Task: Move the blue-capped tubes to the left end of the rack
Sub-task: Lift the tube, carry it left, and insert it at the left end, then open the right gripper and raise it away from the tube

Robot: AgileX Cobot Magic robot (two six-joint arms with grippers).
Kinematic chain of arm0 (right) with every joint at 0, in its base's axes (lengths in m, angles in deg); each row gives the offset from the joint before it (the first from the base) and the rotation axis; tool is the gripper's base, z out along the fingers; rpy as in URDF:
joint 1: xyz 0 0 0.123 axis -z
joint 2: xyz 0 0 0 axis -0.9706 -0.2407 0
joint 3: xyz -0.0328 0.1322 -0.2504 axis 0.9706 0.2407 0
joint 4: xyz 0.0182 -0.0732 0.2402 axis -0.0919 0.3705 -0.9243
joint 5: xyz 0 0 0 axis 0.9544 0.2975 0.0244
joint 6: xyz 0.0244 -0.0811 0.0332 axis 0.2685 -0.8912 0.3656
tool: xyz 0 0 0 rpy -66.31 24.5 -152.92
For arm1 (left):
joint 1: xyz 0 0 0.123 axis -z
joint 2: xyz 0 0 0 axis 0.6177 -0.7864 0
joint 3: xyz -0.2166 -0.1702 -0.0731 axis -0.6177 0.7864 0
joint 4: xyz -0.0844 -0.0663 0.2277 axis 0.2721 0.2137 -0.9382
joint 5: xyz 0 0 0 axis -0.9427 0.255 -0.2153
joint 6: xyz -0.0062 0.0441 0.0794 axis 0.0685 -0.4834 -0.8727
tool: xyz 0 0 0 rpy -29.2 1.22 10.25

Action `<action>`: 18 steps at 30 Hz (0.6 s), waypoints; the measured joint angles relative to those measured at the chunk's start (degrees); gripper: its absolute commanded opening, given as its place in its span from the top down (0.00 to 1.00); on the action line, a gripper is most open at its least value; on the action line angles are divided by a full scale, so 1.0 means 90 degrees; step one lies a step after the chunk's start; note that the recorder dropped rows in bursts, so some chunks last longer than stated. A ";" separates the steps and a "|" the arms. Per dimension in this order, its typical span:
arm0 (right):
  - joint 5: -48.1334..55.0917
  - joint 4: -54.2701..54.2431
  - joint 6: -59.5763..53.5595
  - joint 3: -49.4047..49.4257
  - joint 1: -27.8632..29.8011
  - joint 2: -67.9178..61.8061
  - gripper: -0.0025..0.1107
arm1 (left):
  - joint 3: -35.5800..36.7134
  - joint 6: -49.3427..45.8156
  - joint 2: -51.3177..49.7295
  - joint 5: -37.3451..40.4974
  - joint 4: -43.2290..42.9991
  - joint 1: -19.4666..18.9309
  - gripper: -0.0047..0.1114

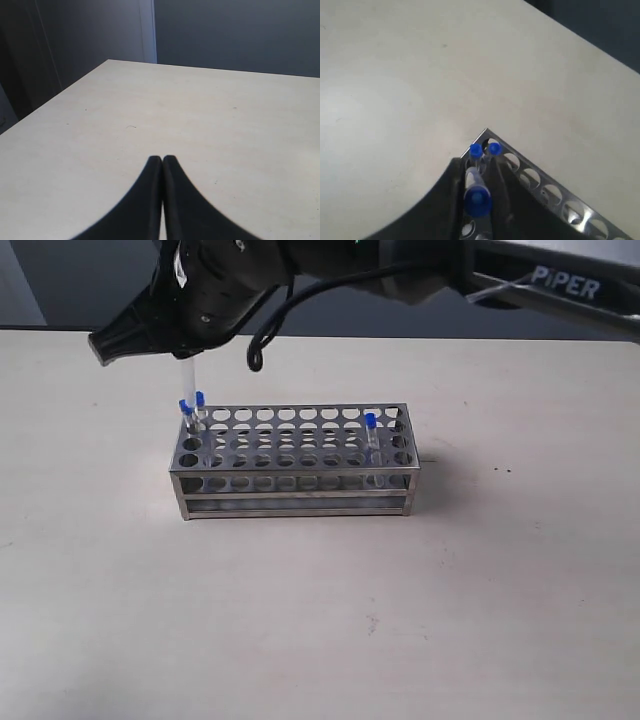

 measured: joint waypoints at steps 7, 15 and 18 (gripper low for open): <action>0.0083 -0.0344 -0.0314 -0.0026 -0.0015 -0.0286 0.98 | 0.0000 0.0000 0.0000 0.0000 0.0000 0.0000 0.96; 0.0080 -0.0358 -0.0353 -0.0051 -0.0029 -0.0614 0.98 | 0.0000 0.0000 0.0000 0.0000 0.0000 0.0105 0.96; 0.0019 -0.0358 -0.0353 -0.0051 -0.0044 -0.0800 0.98 | 0.0000 0.0000 0.0000 0.0000 0.0000 0.0133 0.96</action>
